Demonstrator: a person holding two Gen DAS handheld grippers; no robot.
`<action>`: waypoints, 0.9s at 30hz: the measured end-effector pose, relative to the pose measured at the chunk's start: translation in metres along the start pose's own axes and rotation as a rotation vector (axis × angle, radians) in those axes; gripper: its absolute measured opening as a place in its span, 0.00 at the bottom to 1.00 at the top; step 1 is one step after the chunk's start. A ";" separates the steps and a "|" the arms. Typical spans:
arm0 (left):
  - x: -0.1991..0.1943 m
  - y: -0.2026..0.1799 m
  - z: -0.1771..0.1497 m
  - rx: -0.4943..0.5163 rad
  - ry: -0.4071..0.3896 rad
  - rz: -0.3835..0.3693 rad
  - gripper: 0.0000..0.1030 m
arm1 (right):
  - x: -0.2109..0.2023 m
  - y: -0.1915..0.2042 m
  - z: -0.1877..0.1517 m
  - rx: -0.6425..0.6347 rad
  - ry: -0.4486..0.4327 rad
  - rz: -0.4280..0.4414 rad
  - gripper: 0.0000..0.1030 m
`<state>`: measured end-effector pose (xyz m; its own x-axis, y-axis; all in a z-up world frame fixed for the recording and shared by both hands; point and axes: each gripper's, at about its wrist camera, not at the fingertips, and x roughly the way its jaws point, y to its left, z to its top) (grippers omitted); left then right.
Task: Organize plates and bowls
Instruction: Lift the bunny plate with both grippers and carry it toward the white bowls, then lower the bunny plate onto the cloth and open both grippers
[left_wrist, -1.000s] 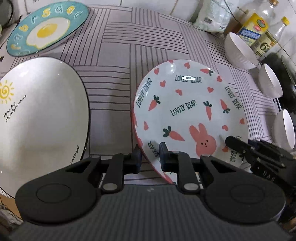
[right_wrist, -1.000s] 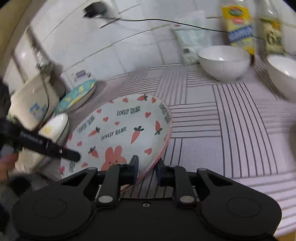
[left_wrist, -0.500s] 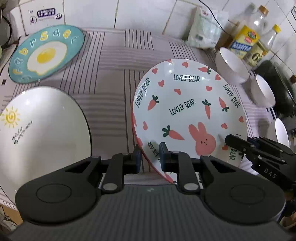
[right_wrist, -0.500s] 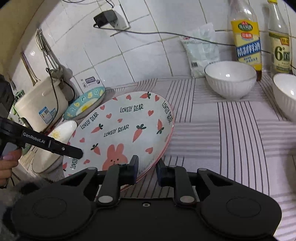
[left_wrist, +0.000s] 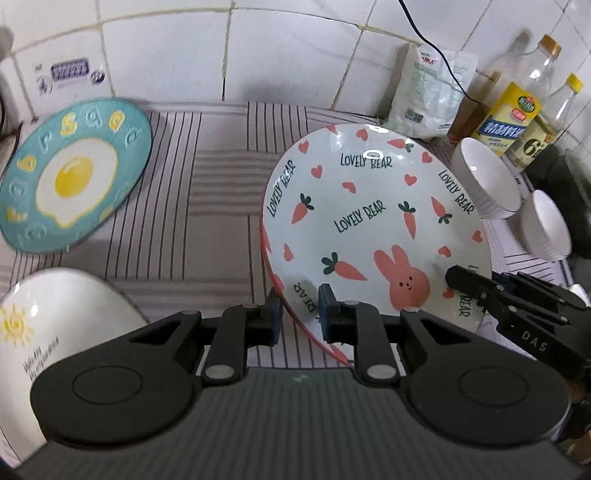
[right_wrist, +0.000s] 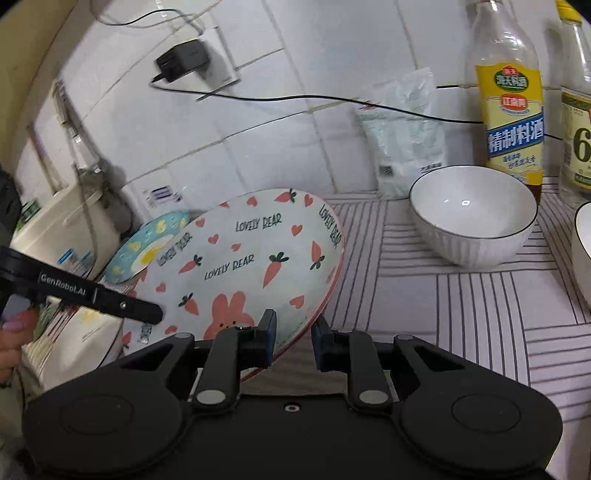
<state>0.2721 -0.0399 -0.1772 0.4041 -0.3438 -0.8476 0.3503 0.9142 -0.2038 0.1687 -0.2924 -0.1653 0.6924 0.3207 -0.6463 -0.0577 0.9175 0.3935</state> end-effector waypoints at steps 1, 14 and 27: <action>0.002 0.001 0.002 0.005 -0.004 0.005 0.18 | 0.006 -0.001 0.000 0.004 0.004 -0.009 0.24; 0.042 0.009 0.020 -0.022 0.042 -0.007 0.20 | 0.042 -0.014 0.008 0.037 0.021 -0.079 0.25; 0.028 -0.002 0.017 -0.011 0.059 0.110 0.55 | 0.037 0.009 0.009 0.021 0.063 -0.147 0.56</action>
<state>0.2969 -0.0554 -0.1924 0.3894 -0.2283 -0.8923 0.2968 0.9482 -0.1131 0.2004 -0.2743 -0.1794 0.6458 0.1981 -0.7374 0.0565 0.9507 0.3049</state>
